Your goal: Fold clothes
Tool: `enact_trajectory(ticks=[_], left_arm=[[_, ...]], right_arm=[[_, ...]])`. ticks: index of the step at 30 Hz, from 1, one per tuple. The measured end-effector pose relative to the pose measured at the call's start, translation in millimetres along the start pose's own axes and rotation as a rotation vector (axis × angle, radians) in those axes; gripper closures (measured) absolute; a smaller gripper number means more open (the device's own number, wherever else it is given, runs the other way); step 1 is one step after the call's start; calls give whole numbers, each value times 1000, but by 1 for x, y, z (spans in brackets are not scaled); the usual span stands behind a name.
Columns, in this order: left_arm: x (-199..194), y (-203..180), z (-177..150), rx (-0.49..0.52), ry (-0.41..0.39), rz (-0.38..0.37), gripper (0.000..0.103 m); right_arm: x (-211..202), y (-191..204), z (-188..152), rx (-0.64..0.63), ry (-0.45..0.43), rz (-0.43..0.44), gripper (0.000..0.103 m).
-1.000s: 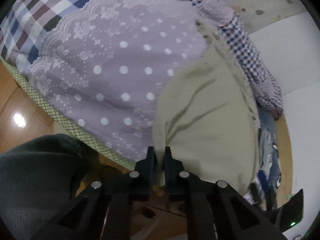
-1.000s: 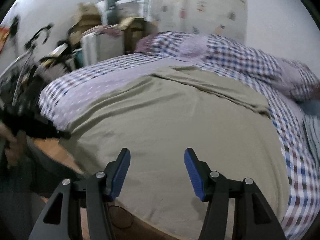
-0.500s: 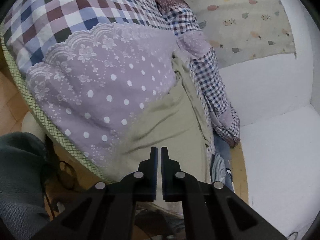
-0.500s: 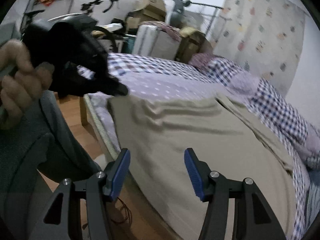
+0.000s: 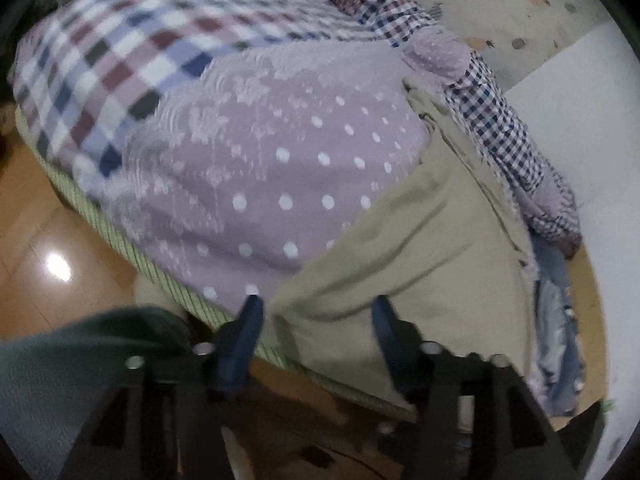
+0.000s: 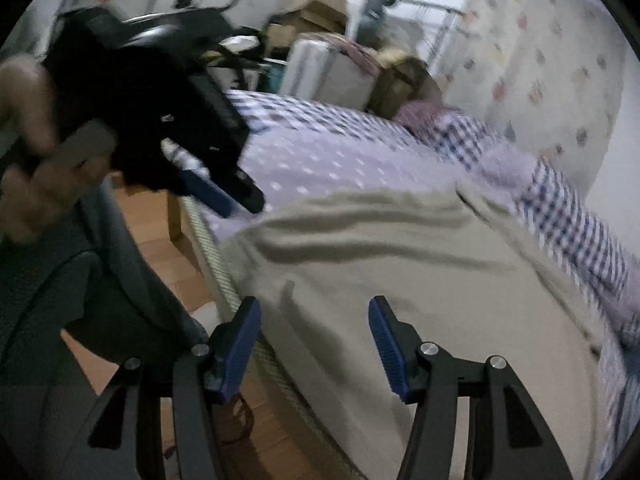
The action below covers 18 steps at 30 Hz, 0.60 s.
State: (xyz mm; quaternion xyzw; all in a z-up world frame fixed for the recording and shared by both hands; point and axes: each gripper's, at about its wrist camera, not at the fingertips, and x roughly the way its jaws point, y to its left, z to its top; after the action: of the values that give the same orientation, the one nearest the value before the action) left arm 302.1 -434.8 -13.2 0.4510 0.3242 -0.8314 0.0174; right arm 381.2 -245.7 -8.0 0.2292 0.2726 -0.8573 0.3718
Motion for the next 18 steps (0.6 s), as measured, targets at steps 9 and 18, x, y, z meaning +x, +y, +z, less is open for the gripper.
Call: enact_trajectory(ticks=[9,18], left_arm=[[36,-7,6,84,60,80,36],[40,13,-9,-51,202,-68,97]], right_arm=[[5,-44,-7,203,52,13,43],[-1,-36,-4,157,26,4,42]])
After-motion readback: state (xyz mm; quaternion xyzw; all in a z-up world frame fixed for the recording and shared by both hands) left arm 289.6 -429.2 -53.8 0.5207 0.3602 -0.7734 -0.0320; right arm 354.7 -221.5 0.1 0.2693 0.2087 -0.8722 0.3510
